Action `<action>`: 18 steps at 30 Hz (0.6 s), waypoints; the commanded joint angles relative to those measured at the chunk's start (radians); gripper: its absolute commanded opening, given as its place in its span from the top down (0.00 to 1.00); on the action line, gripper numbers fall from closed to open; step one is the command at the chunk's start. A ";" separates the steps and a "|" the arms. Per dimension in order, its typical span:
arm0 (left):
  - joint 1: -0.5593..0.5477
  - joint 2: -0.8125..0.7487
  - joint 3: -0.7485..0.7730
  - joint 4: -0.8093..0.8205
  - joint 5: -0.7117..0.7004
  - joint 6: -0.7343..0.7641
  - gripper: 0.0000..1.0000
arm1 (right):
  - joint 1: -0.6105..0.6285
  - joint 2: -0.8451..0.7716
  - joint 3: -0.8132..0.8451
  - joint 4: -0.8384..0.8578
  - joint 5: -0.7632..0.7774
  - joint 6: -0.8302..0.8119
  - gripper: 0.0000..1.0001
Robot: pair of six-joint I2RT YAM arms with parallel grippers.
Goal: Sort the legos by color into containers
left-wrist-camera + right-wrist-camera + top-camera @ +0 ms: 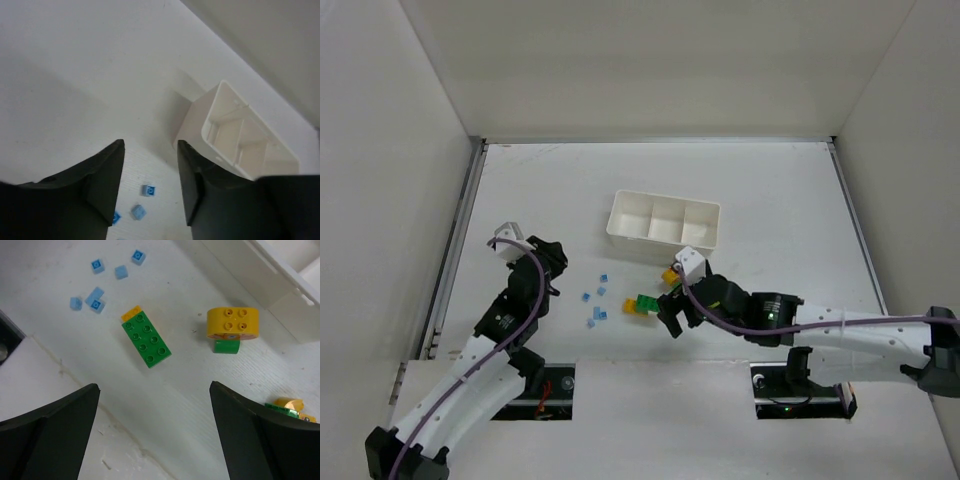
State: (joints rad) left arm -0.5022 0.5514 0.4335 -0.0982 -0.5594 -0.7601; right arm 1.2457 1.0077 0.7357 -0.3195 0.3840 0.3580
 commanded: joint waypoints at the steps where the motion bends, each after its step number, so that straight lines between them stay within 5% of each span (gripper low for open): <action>1: -0.008 0.028 0.048 0.098 -0.045 0.123 0.76 | 0.011 0.066 0.016 0.095 -0.069 -0.106 0.00; 5: -0.020 -0.005 0.011 0.109 -0.016 0.134 0.83 | -0.001 0.184 0.071 0.123 -0.166 -0.157 0.00; 10: -0.032 -0.053 -0.071 0.158 0.039 0.122 0.60 | -0.048 0.356 0.177 0.137 -0.192 -0.227 0.00; 18: -0.014 -0.062 -0.099 0.112 0.059 0.099 0.53 | -0.099 0.526 0.284 0.123 -0.229 -0.291 0.02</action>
State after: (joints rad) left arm -0.5247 0.5060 0.3466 -0.0059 -0.5171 -0.6559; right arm 1.1641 1.5082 0.9680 -0.2371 0.1940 0.1070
